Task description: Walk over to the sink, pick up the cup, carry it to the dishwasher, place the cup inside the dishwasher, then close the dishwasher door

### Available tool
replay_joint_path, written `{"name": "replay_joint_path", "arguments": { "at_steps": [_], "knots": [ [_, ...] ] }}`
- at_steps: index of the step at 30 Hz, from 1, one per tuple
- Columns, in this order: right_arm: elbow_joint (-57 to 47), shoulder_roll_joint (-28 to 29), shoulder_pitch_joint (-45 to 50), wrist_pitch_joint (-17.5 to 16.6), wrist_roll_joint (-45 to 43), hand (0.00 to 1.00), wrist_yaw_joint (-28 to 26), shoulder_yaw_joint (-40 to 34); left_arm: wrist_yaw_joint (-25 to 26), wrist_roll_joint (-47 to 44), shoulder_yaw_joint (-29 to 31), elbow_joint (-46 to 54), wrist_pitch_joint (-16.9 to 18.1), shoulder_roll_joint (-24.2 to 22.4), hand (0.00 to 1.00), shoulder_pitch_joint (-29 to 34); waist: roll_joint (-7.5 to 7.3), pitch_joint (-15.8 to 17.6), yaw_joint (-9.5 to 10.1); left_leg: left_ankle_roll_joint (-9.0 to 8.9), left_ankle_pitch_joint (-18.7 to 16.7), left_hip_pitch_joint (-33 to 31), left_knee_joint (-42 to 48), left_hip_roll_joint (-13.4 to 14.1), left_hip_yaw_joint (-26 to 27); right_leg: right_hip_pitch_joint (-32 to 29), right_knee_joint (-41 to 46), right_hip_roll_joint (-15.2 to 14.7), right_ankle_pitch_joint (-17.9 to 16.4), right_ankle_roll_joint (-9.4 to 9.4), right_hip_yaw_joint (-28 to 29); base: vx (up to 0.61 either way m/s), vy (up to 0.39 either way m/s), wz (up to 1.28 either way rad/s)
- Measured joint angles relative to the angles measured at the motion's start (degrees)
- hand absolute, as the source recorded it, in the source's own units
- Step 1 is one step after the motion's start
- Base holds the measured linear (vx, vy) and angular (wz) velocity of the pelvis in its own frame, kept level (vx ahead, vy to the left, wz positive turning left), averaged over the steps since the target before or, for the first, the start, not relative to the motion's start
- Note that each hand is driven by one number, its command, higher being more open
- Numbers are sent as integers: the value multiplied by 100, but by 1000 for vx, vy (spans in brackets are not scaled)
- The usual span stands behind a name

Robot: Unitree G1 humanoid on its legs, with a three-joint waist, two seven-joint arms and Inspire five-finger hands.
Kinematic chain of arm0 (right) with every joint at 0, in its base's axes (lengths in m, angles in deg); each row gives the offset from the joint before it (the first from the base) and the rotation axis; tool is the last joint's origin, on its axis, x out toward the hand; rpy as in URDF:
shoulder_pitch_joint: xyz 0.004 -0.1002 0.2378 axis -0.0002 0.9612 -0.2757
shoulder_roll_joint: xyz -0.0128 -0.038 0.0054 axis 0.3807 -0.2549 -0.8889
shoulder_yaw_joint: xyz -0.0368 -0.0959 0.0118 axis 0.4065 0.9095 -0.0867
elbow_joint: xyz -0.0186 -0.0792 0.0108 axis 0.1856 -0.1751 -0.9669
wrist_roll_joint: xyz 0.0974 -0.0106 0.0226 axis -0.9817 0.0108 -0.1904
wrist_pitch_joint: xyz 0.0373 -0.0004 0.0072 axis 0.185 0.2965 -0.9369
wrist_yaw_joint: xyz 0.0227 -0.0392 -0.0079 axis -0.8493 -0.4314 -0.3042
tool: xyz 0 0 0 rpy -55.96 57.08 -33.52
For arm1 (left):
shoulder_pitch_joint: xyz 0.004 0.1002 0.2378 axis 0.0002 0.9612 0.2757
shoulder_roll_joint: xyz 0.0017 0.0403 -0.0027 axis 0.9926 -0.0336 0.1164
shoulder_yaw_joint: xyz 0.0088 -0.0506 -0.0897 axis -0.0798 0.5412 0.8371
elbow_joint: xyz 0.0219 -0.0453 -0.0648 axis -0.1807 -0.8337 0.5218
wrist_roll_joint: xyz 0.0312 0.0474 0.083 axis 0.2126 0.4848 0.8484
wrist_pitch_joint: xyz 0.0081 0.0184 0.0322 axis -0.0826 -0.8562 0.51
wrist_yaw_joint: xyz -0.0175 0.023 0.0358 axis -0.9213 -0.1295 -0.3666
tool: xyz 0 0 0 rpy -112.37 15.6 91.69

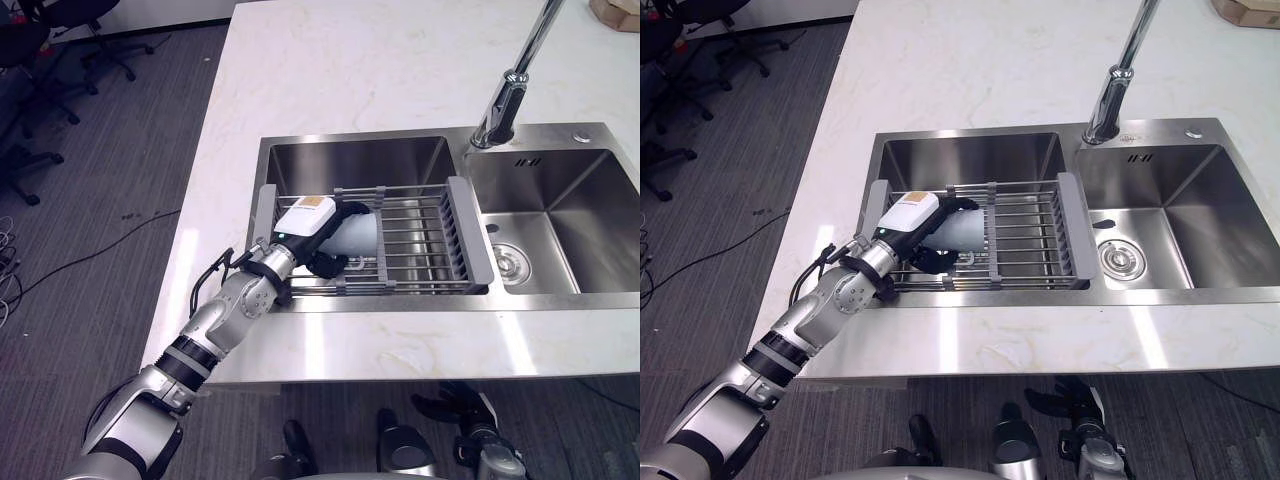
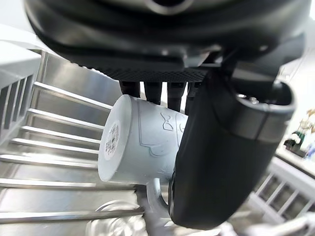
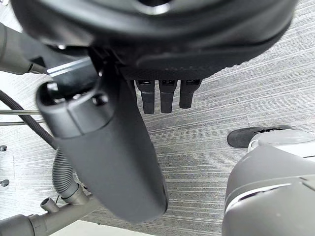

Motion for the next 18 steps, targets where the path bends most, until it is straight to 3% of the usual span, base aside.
{"name": "replay_joint_path", "arguments": {
  "at_steps": [4,9,12,18],
  "knots": [
    [-1,35,64,-1,-17,90,41,-15,183,-461,449,859,-11,-515,30,581,0,0,102,1,-5,60,0,7,-16,74,-16,9,0,0,-1,0,0,0],
    [-1,180,141,1,-50,90,85,-222,573,-2002,789,1947,145,-1299,30,1609,9,-75,262,8,-63,192,-1,11,52,180,-74,21,14,18,83,-12,8,-7],
    [-2,181,251,5,-61,90,113,-228,662,-2793,829,2199,209,-1489,30,1970,1,-247,324,14,-118,207,8,13,127,199,-158,27,67,45,151,11,16,-14],
    [-119,211,317,5,-74,90,186,-235,774,-3244,811,2623,256,-1683,30,2340,-45,-332,448,62,-443,176,428,83,487,192,-253,34,211,134,544,28,38,-34]
  ]
}}
